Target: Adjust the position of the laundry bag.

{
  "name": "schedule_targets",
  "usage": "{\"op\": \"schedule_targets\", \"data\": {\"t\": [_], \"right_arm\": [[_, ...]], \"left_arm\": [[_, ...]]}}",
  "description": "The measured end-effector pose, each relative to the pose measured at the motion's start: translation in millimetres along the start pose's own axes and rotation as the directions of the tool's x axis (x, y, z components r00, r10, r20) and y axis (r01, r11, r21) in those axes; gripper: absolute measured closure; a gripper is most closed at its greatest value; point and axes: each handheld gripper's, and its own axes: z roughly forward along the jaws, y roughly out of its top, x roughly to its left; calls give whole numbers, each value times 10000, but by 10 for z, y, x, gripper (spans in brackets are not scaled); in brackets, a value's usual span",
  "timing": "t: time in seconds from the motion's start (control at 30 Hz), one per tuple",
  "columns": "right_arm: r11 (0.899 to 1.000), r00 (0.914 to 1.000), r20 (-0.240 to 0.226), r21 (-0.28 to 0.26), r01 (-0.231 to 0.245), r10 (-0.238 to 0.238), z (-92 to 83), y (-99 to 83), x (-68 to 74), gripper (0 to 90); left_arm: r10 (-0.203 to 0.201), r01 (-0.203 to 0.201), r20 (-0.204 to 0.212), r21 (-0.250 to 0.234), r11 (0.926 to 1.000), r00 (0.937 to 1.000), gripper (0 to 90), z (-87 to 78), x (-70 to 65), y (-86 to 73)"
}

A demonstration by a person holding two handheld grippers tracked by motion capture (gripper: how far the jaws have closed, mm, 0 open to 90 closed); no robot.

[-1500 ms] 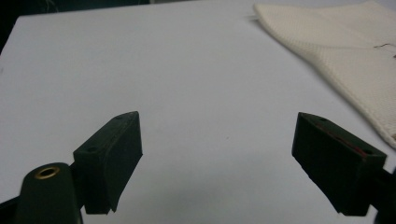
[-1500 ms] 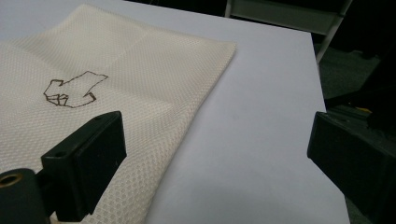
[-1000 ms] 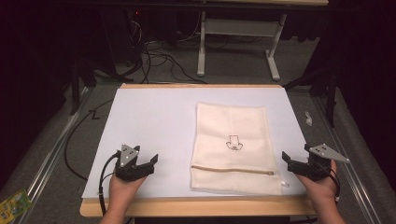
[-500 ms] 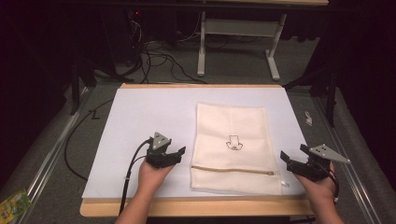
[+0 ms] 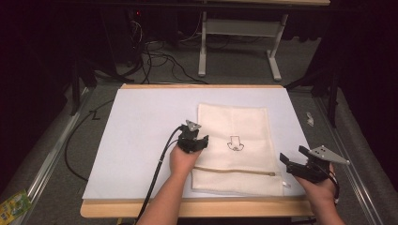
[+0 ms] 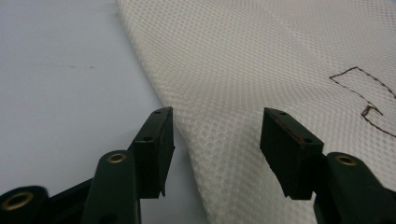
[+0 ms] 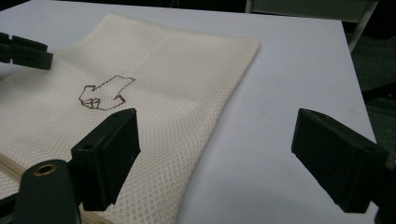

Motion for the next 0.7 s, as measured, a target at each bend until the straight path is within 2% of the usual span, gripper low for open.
{"op": "schedule_targets", "data": {"t": [0.07, 0.1, 0.13, 0.17, 0.2, 0.23, 0.33, 0.37, 0.4, 0.43, 0.47, 0.5, 0.57, 0.67, 0.7], "right_arm": [[10000, 10000, -3, 35, 4, -4, -5, -4, 1, 157], [10000, 10000, -4, 63, -51, 51, -4, -7, 5, 164], [9999, 10000, -55, 87, -72, 73, -4, -8, 2, 172], [10000, 10000, -54, 86, -48, 48, -8, -5, -1, 173], [10000, 10000, -54, 86, -48, 48, -8, -5, -1, 173], [10000, 9999, -63, 3, -95, 95, -16, 3, -10, 178], [9999, 9998, -68, -8, -170, 170, -23, 1, -17, 180], [9998, 9998, -62, 52, -213, 214, -16, -9, -18, 182], [9998, 9998, -62, 52, -213, 214, -16, -9, -18, 182], [9996, 9997, -104, 142, -234, 235, 0, -19, -15, 184], [9996, 9997, -104, 142, -234, 235, 0, -19, -15, 184], [9996, 9997, -148, 169, -208, 210, 7, -23, -12, 185], [9997, 9996, -236, 200, -149, 154, 24, -27, 10, 195], [9996, 9994, -312, 261, -114, 122, 34, -31, 31, 208], [9996, 9992, -409, 298, 0, 12, 45, -36, 46, 208]], "left_arm": [[117, -117, -13, 246, 9996, 9999, 539, 38, -29, -17], [189, -184, -160, 285, 9994, 9997, 611, 26, -39, -21], [226, -222, -281, 158, 9996, 9993, 828, 0, -52, -41], [316, -311, -333, 165, 9994, 9989, 862, -6, -61, -50], [316, -311, -333, 165, 9994, 9989, 870, -6, -61, -50], [534, -529, -466, 127, 9985, 9975, 874, -30, -63, -64], [451, -443, -632, 150, 9989, 9970, 875, -60, -9, -74], [236, -225, -819, 149, 9996, 9964, 876, -102, 90, -84], [236, -225, -819, 149, 9996, 9964, 875, -102, 90, -84], [29, -20, -1068, 92, 10000, 9943, 876, -154, 217, -101], [29, -20, -1068, 92, 10000, 9943, 875, -154, 217, -101], [-108, 119, -1194, 86, 9999, 9928, 875, -185, 303, -111], [-123, 125, -1123, 9, 9999, 9936, 871, -227, 448, -142], [-40, 26, -1027, -130, 9999, 9947, 855, -230, 487, -168], [-66, 48, -1035, -181, 9998, 9946, 798, -227, 495, -177]]}}
